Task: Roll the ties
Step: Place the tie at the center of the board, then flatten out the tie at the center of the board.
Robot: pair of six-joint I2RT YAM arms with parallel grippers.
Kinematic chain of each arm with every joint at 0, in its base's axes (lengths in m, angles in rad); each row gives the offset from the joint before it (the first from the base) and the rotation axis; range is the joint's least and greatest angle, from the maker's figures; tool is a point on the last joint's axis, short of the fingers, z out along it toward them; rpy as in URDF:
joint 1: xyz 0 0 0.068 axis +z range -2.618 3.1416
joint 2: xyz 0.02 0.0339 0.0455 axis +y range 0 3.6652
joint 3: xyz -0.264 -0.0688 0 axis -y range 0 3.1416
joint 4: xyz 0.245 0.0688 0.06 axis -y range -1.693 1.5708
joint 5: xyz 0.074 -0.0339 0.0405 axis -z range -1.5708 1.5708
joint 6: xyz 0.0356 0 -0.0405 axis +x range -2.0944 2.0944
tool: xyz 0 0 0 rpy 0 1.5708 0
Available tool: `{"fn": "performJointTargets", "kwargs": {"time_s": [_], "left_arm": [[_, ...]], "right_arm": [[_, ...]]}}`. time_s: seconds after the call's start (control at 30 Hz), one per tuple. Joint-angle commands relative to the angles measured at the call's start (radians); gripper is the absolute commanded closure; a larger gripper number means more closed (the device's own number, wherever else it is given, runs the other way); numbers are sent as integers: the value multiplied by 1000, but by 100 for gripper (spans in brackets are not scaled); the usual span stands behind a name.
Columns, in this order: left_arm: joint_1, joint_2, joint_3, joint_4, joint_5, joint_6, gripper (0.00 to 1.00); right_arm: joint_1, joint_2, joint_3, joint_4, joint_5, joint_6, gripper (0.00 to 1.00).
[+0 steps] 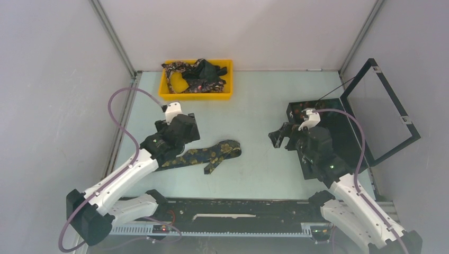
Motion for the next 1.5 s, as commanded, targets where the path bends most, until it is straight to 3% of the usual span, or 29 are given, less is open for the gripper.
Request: {"fn": "performJointTargets", "kwargs": {"time_s": [0.0,0.3,0.53,0.93,1.2,1.47], "left_arm": [[8,1,50,-171,-91,-84,0],[73,-71,72,-271,-107,-113,0],[233,-265,-8,-169,113,-29,0],[244,-466,-54,-197,120,-64,0],[245,-546,-42,-256,80,-79,0],[248,-557,-35,-299,48,-105,0]], "right_arm": [[7,5,2,82,-10,26,2],[42,13,2,122,-17,46,3],[151,81,26,131,-51,9,3],[565,548,286,209,6,-103,2],[648,936,607,137,-66,-46,2],[696,1149,803,95,-52,-45,2]]}}
